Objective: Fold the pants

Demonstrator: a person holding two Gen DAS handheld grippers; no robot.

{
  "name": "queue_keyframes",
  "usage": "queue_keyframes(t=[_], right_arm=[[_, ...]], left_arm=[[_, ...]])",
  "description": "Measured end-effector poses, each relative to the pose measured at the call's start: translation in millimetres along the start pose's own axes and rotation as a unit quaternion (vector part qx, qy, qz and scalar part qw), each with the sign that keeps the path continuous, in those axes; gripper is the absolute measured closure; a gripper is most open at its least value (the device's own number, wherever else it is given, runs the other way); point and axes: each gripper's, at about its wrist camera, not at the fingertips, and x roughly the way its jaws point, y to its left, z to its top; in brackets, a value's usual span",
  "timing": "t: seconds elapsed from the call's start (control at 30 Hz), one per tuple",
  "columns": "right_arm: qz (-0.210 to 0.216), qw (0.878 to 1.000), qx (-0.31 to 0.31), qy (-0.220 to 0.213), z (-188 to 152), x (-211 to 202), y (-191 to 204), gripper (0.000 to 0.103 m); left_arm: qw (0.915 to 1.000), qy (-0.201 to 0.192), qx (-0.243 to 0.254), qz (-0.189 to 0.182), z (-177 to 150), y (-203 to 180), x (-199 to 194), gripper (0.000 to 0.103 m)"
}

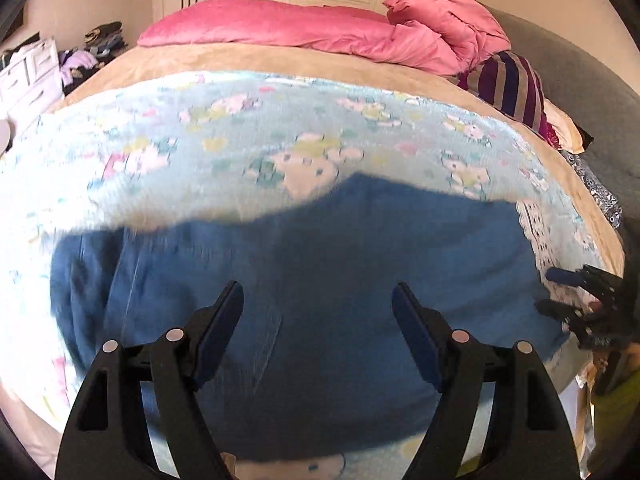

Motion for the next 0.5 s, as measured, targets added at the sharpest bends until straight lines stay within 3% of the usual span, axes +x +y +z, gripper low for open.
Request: queue_keyframes(t=[0.33,0.5], right_arm=[[-0.001,1.000,-0.002,-0.010,24,5,-3,0.038],[-0.012,1.000,-0.008,-0.003,35,13,-3,0.038]], left_arm=[[0.9978,0.040,0.049,-0.021,78,-21,66,0.027],[0.9956,0.054,0.073,-0.024,84,-25,99,0.027]])
